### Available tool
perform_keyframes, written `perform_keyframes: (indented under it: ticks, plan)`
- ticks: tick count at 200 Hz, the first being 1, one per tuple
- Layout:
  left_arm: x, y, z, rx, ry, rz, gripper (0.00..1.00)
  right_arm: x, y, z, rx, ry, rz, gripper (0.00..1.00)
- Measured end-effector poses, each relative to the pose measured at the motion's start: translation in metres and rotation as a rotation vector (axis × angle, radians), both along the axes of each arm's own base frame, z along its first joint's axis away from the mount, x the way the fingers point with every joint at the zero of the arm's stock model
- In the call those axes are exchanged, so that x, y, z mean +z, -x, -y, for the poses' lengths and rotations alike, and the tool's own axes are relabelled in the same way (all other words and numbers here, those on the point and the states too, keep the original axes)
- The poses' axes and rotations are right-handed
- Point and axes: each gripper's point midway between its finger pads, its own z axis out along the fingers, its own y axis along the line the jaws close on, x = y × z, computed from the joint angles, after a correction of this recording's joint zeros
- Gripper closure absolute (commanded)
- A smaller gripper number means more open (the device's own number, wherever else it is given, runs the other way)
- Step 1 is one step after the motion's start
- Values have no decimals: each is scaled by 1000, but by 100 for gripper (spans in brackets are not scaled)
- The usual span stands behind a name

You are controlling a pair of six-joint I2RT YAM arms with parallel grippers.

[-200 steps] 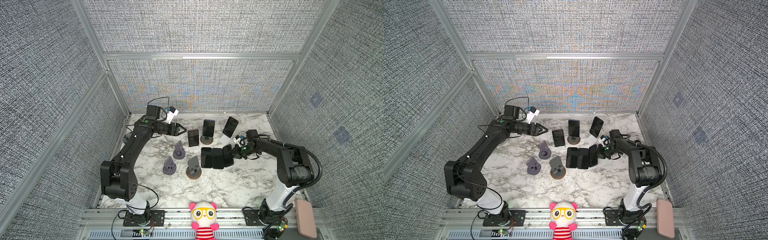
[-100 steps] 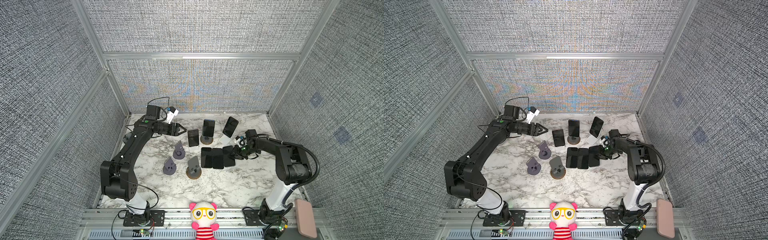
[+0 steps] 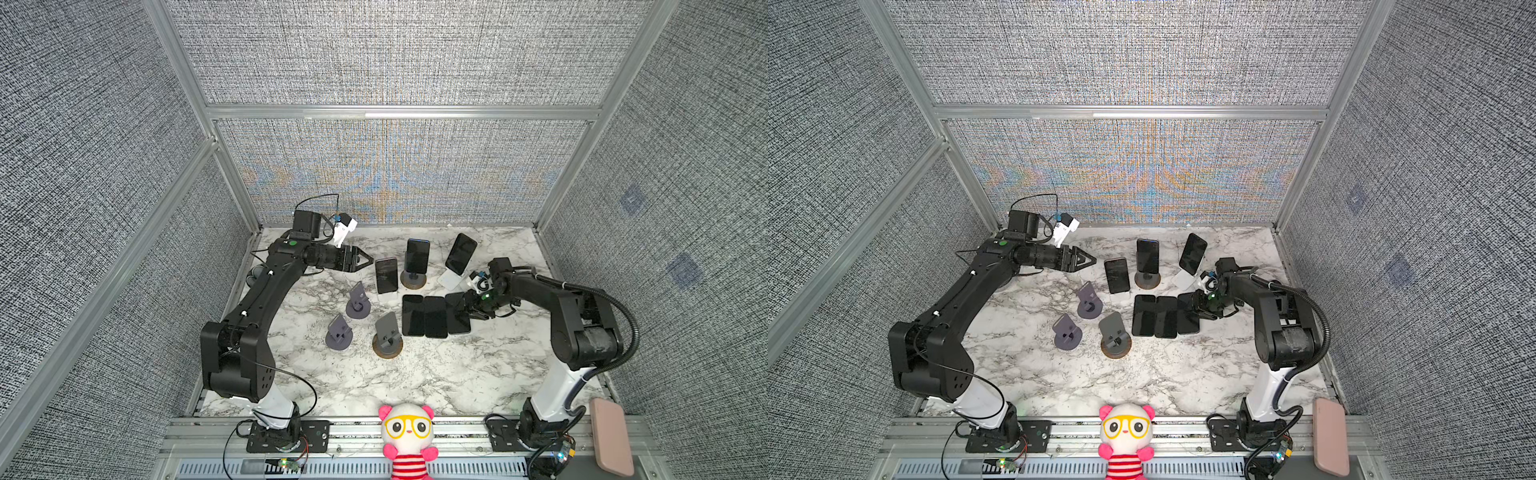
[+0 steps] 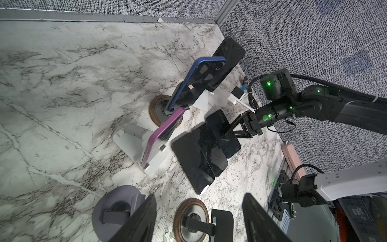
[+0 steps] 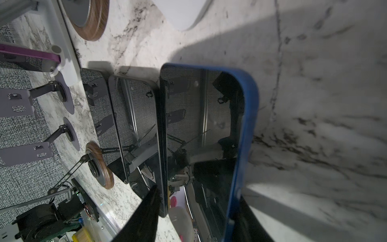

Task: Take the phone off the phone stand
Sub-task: 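Lay the blue-edged phone flat beside the black phones and open the right gripper, then lift the right gripper away while the left gripper grasps the purple-edged phone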

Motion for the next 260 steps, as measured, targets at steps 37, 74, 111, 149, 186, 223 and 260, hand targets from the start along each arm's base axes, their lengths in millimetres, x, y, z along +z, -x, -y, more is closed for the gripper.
perform_keyframes:
  ticks: [37, 74, 111, 149, 186, 223, 260]
  plan:
    - [0, 1, 0, -3, 4, -1, 33, 3, -1, 0, -2, 16, 11, 39]
    - [1, 1, 1, -7, 8, -2, 32, 5, -3, 4, -15, 48, 24, 33]
    - [3, 2, 2, -12, 14, -2, 31, 9, -3, 9, -25, 80, 39, 33]
    - [3, 2, 2, -13, 17, -2, 30, 21, -1, 14, -39, 107, 70, 33]
    - [0, 4, 1, -12, 12, -6, 30, 45, 6, 17, -75, 115, 130, 33]
    - [3, -1, 2, -13, 13, 35, 31, 89, 13, 16, -97, 120, 227, 31]
    - [13, -24, 3, 7, 5, 108, 31, 134, 24, 13, -91, 113, 323, 30]
